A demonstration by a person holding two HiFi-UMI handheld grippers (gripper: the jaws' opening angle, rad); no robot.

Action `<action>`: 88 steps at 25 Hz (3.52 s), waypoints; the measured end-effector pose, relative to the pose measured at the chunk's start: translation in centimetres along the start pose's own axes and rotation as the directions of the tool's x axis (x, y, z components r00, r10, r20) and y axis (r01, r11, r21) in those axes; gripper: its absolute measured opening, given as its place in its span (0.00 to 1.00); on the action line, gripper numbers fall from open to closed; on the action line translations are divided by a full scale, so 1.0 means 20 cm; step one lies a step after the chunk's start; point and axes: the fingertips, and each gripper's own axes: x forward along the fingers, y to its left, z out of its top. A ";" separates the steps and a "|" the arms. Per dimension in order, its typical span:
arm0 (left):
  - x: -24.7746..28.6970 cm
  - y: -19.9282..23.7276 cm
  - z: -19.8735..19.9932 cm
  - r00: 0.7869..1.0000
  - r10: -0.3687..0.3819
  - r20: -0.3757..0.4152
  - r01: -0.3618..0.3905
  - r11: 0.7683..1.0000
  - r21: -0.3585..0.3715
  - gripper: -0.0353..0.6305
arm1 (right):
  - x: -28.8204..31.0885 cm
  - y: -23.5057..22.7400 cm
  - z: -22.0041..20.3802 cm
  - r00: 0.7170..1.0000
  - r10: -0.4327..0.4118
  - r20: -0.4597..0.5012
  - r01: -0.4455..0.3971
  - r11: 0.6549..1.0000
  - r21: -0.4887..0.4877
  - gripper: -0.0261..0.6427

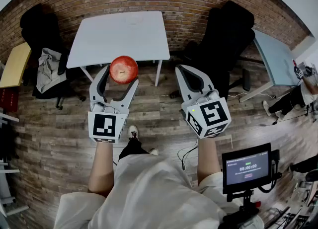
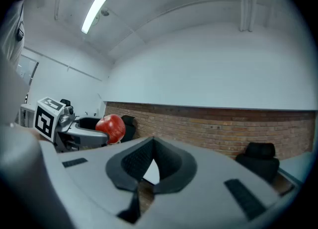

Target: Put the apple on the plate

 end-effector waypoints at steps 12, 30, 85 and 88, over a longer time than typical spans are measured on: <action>0.12 0.09 -0.06 1.000 -0.010 -0.002 0.010 1.000 -0.011 0.59 | 0.15 -0.05 0.01 0.999 0.022 0.024 -0.023 0.999 0.042 0.04; 0.79 0.60 -0.33 0.997 -0.055 -0.045 0.053 0.998 -0.044 0.59 | 0.98 -0.33 -0.06 0.999 0.017 -0.029 -0.015 0.997 0.079 0.04; 1.61 1.24 -0.77 0.985 -0.109 -0.135 0.097 0.991 -0.096 0.59 | 2.14 -0.63 -0.21 0.997 0.033 -0.074 -0.021 0.988 0.156 0.04; 1.73 1.25 -0.80 0.983 -0.102 -0.151 0.087 0.991 -0.099 0.59 | 2.22 -0.73 -0.25 0.996 0.045 -0.082 -0.030 0.985 0.170 0.04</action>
